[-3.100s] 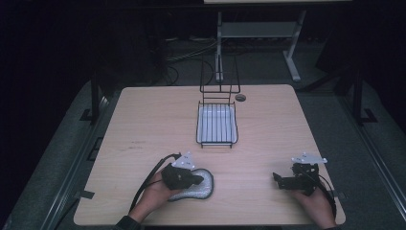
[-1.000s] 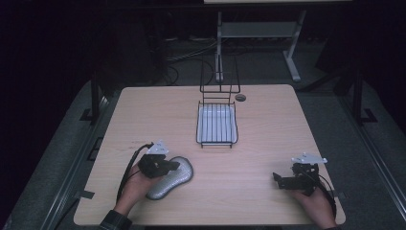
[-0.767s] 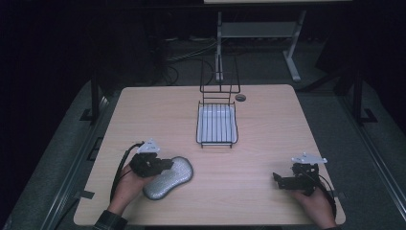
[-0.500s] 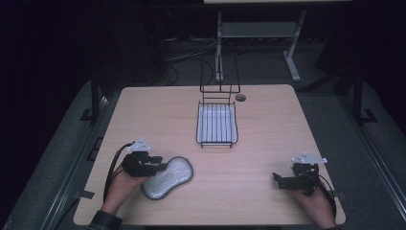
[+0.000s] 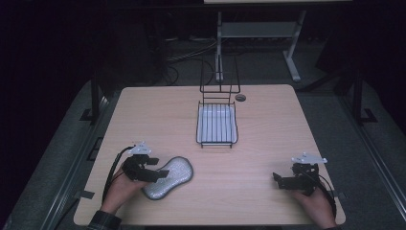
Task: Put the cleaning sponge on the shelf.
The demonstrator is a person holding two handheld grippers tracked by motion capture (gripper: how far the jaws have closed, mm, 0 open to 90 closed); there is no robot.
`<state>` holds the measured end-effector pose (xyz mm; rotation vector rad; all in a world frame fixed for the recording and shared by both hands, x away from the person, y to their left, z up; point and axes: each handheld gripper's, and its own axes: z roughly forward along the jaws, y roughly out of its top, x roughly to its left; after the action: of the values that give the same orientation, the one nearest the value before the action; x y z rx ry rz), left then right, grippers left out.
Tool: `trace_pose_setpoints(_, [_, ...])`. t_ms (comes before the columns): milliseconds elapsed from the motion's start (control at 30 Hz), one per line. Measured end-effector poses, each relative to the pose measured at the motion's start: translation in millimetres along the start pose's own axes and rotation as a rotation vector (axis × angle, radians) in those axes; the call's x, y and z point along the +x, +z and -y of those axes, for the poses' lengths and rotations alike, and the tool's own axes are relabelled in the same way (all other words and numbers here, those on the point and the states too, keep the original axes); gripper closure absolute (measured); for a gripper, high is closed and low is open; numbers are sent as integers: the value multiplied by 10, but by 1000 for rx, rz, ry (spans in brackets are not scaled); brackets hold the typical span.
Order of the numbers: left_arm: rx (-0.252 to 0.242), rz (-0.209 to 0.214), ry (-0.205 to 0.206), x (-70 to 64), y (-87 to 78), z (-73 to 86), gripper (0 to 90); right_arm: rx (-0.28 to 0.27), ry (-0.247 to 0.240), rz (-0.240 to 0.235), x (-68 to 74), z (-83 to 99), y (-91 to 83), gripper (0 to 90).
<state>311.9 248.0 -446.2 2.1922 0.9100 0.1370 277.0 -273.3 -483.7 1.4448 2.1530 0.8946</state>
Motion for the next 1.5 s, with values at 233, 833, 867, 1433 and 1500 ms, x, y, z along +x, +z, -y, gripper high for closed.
trace_pose_setpoints(233, [41,6,29,-29,70,22,207,0,0,0,0,0,0,0])
trace_pose_setpoints(833, [69,10,54,-64,137,42,172,0,0,0,0,0,0,0])
trace_pose_setpoints(867, [71,14,52,-56,140,44,173,0,0,0,0,0,0,0])
trace_pose_setpoints(1433, [101,48,50,-92,135,21,366,0,0,0,0,0,0,0])
trace_pose_setpoints(1500, [105,51,53,-89,132,19,379,0,0,0,0,0,0,0])
